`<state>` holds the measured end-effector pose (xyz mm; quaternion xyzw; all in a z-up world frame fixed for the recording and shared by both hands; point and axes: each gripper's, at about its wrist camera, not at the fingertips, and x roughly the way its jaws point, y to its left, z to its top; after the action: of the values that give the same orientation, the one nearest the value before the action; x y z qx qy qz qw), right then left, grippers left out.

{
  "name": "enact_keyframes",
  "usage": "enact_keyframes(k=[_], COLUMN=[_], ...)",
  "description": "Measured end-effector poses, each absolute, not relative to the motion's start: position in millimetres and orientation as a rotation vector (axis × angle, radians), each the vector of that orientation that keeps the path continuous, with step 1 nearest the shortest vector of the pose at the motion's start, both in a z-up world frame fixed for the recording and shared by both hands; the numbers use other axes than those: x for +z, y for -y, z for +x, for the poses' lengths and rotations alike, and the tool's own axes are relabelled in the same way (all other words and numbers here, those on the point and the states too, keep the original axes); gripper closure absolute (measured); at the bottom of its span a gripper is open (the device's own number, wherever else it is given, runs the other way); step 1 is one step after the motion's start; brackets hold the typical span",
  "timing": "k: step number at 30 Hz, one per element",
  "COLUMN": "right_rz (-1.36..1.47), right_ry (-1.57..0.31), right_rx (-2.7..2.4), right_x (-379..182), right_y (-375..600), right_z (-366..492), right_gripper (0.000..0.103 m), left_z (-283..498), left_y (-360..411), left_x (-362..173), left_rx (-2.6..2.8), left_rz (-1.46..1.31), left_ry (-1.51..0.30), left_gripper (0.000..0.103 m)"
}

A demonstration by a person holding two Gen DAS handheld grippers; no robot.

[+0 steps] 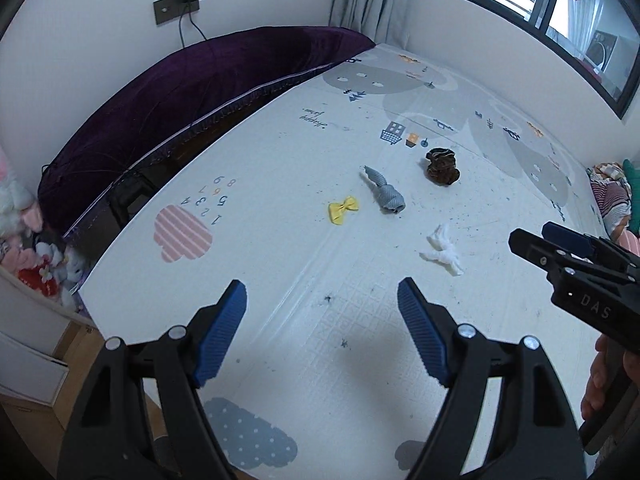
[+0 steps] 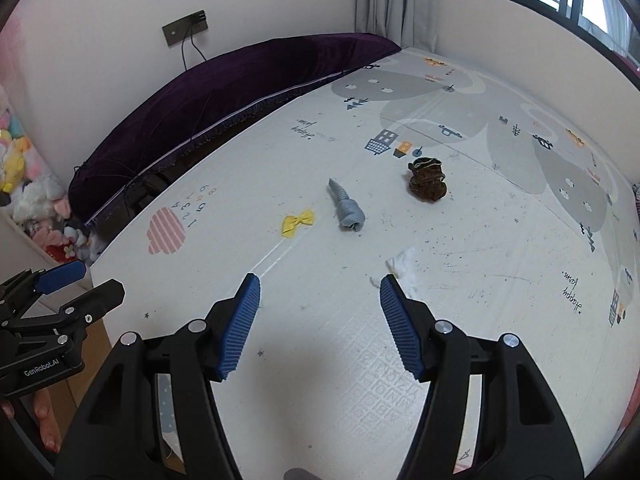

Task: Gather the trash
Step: 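Move both open tools back over the bed, then grasp the yellow bow with the left tool while the right tool grasps the grey sock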

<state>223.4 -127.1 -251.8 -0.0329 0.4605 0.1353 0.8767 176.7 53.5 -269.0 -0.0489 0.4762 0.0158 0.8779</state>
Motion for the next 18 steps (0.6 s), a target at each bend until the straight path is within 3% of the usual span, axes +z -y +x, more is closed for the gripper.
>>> enact_keyframes(k=[18], right_rz=[-0.053], right_ry=[-1.004], right_rx=[0.156], right_x=[-387], right_y=[112], right_z=[381], right_gripper=[0.043], left_z=[352], left_y=[-56], left_x=[-413], left_rx=[-0.142], left_rz=[-0.027], left_ry=[-1.114], left_gripper=[0.025])
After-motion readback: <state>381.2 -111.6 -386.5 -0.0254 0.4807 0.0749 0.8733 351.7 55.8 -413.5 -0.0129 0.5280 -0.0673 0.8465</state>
